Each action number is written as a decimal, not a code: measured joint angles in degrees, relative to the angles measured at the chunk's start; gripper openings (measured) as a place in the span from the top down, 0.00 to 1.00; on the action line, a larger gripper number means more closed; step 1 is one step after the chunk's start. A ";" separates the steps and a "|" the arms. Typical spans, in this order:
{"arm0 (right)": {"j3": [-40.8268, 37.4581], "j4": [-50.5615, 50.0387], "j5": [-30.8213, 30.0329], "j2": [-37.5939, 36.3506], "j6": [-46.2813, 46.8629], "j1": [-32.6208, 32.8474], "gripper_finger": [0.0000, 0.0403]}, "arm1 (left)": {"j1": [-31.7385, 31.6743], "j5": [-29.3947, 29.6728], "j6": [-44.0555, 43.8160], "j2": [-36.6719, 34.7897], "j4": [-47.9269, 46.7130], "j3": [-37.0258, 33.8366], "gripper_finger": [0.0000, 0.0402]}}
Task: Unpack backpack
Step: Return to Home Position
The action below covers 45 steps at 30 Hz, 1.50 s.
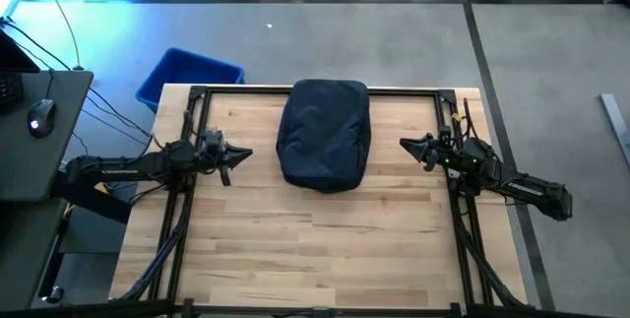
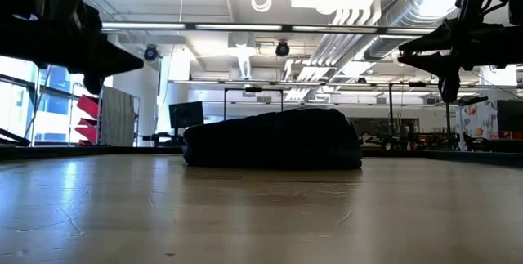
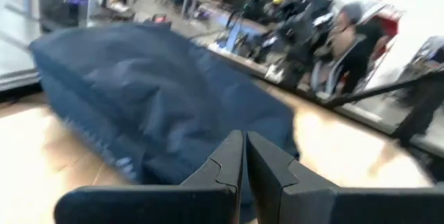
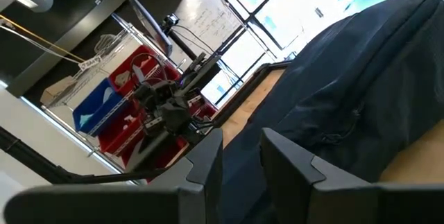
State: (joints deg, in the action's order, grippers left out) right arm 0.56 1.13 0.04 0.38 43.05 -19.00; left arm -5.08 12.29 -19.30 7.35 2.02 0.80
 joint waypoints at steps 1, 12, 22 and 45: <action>0.00 0.00 0.00 0.00 0.01 0.00 0.80 | 0.02 -0.25 0.00 -1.35 -0.05 0.00 1.00; -0.02 -0.01 -0.01 0.02 -0.01 0.00 0.80 | 1.97 -13.87 18.29 -7.16 -0.36 0.00 1.00; -0.02 -0.02 -0.01 0.02 -0.01 0.00 0.80 | 6.79 -13.04 22.87 -7.16 -1.79 -0.02 1.00; -0.04 -0.04 -0.01 0.02 -0.01 0.00 0.80 | 6.65 -12.89 21.03 -7.14 -1.77 -0.07 1.00</action>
State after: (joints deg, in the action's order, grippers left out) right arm 0.51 1.08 0.03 0.40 43.05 -19.00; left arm 1.56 -0.60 1.74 0.21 0.25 0.73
